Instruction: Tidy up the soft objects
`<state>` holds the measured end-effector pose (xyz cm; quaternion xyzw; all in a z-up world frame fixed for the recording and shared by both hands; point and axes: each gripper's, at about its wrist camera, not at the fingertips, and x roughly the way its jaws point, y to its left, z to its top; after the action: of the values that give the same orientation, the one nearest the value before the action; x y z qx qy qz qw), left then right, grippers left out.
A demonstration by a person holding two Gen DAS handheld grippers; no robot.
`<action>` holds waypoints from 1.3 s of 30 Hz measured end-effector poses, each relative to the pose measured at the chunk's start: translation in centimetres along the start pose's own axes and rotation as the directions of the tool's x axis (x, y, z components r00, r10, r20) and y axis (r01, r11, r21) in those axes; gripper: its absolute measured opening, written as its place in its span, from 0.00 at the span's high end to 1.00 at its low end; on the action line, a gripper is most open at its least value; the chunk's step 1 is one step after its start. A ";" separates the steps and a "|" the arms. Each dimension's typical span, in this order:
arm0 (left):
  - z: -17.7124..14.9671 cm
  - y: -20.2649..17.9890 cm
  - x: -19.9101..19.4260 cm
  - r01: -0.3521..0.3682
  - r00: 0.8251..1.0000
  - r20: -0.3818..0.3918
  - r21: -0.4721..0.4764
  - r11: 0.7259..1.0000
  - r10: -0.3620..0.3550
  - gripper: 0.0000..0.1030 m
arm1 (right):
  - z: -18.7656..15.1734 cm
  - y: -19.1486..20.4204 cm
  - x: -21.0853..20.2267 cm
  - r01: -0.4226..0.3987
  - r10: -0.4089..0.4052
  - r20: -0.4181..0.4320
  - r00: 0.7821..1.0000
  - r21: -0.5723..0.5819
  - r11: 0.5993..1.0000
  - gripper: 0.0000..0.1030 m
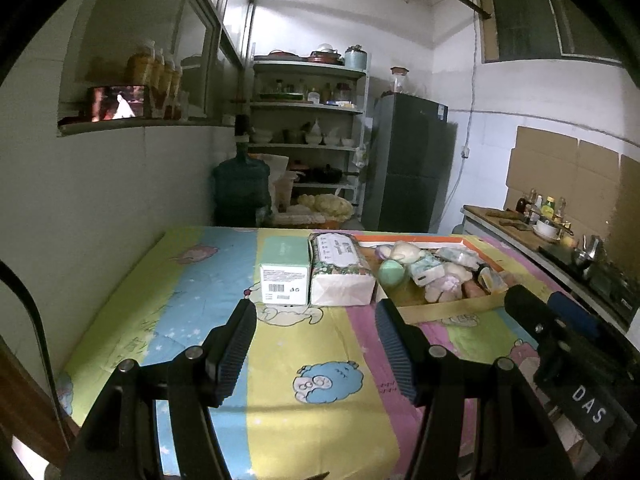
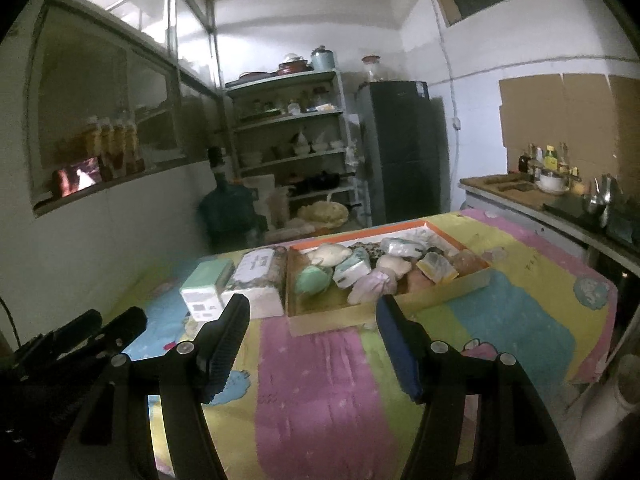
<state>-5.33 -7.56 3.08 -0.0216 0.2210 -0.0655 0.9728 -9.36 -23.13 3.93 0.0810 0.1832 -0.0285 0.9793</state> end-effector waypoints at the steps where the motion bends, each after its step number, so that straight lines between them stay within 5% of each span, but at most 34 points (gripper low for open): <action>1: -0.1 0.2 -0.3 -0.001 1.000 0.004 0.000 1.000 0.001 0.40 | -0.2 0.4 -0.4 0.002 -0.002 0.004 1.000 -0.010 1.000 0.34; 39: -0.6 0.9 -2.0 -0.028 0.999 0.024 0.018 0.999 0.028 0.40 | -0.6 2.4 -2.0 -0.021 0.022 0.012 1.000 -0.034 0.999 0.34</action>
<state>-7.29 -6.36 3.35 -0.0104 0.2093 -0.0535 0.9763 -11.21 -20.60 4.45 0.0661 0.1768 -0.0154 0.9819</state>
